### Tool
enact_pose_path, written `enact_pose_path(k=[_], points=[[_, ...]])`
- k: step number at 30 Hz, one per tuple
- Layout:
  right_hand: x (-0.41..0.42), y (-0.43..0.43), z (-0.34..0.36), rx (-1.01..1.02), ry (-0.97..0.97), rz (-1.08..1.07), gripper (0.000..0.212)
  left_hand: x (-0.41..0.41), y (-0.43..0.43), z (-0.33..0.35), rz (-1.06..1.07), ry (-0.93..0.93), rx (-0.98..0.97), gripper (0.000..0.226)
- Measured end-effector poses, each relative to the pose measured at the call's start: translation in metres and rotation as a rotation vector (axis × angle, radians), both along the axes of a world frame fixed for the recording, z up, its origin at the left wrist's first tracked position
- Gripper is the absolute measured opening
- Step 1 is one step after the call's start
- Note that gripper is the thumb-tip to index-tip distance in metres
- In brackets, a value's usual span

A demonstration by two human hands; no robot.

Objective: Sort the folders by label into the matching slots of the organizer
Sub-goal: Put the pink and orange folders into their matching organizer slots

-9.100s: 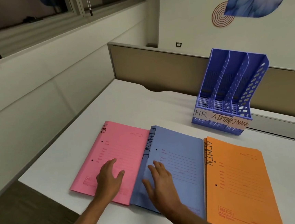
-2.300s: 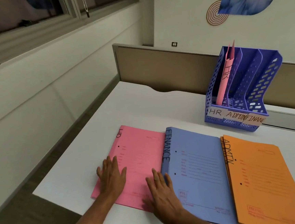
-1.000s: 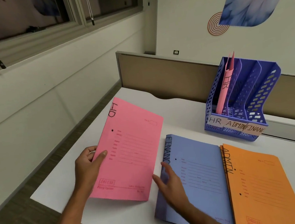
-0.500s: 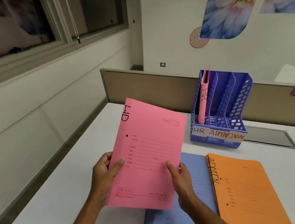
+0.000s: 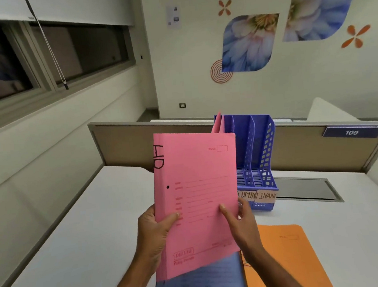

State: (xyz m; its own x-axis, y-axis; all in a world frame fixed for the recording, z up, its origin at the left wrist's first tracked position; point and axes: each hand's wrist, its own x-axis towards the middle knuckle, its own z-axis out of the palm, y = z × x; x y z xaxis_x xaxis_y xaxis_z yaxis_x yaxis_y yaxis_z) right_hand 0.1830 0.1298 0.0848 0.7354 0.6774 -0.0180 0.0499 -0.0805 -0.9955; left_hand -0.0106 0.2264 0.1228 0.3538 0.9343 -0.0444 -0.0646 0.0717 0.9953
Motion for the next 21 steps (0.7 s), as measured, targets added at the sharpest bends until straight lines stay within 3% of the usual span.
enact_pose_path(k=[6, 9, 18, 21], points=[[0.025, -0.01, -0.009, -0.078, -0.11, -0.043, 0.07, 0.091, -0.007, 0.02, 0.188, -0.07, 0.07, 0.019], [0.024, -0.012, -0.018, -0.076, -0.127, 0.003, 0.061, 0.127, -0.005, 0.029, 0.258, -0.078, 0.095, 0.022], [0.056, 0.029, -0.016, -0.079, -0.224, 0.212, 0.078, 0.214, 0.016, 0.038, 0.48, -0.124, 0.148, 0.026], [0.068, 0.047, -0.016, -0.071, -0.238, 0.233, 0.07, 0.23, 0.021, 0.036, 0.521, -0.11, 0.171, 0.025]])
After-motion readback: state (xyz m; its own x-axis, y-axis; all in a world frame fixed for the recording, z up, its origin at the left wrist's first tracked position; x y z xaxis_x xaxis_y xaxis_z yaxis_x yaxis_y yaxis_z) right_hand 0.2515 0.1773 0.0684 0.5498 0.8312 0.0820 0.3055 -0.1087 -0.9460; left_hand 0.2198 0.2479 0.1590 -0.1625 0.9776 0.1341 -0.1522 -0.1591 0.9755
